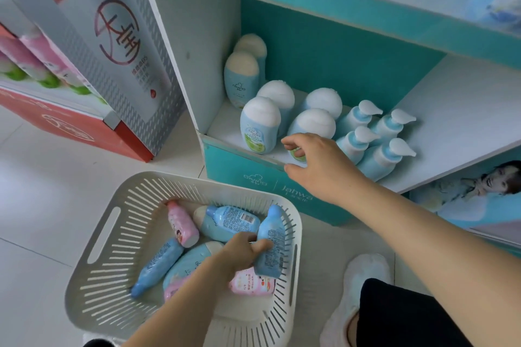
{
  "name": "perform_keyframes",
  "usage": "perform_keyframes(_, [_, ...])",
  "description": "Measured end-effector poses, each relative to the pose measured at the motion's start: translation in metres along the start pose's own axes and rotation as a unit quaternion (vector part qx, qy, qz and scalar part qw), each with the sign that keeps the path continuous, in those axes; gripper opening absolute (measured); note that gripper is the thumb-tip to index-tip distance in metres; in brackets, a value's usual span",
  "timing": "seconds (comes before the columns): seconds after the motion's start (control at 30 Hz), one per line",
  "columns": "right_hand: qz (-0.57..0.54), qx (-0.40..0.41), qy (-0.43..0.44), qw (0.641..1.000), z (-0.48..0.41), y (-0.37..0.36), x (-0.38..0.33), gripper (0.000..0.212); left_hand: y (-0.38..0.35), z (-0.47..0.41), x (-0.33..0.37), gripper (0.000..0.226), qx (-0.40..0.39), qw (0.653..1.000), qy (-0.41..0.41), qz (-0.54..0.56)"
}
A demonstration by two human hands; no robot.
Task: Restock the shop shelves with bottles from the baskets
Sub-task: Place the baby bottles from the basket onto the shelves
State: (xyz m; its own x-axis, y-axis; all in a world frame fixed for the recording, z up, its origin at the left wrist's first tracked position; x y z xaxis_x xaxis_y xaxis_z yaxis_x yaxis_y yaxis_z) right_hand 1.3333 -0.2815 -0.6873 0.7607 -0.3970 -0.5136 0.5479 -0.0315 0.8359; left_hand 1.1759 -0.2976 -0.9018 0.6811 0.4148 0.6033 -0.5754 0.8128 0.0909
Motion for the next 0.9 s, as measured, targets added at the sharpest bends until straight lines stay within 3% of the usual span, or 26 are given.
perform_keyframes(0.3, [0.003,-0.076,-0.041,0.996,0.018,0.000,-0.010,0.055,0.032,0.081,0.057,0.015,0.035,0.993,-0.115,0.019])
perform_keyframes(0.47, [-0.110,-0.113,-0.091,0.983,0.038,0.001,-0.020,0.077,0.049,0.126,0.102,0.029,0.109,0.972,-0.208,0.027])
perform_keyframes(0.53, [-0.158,-0.105,-0.087,0.978,0.046,0.005,-0.029,0.071,0.052,0.141,0.123,0.023,0.147,0.957,-0.250,0.022])
perform_keyframes(0.63, [-0.211,-0.032,-0.084,0.973,0.052,0.021,-0.035,0.059,0.047,0.166,0.152,0.027,0.197,0.928,-0.316,-0.026])
perform_keyframes(0.8, [-0.400,-0.011,-0.043,0.916,0.063,0.058,-0.042,0.040,0.044,0.206,0.183,0.051,0.232,0.903,-0.360,-0.009])
perform_keyframes(0.9, [-0.487,-0.021,0.013,0.873,0.074,0.084,-0.047,0.039,0.041,0.234,0.201,0.054,0.184,0.908,-0.375,0.031])
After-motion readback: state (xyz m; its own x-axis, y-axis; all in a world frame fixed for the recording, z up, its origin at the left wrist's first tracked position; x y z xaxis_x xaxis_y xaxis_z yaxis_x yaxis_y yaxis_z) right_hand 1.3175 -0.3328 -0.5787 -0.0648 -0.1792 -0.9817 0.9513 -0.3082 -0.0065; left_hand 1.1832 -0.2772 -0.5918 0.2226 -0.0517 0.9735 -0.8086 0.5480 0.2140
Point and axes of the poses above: each hand's wrist, its own z-axis away from the middle knuckle, its own y-axis out of the back of the hand, x = y × z, the point moved 5 cm from there along -z, towards the middle knuckle, and after that the axes turned 3 degrees about x, right-handed, at the moved point
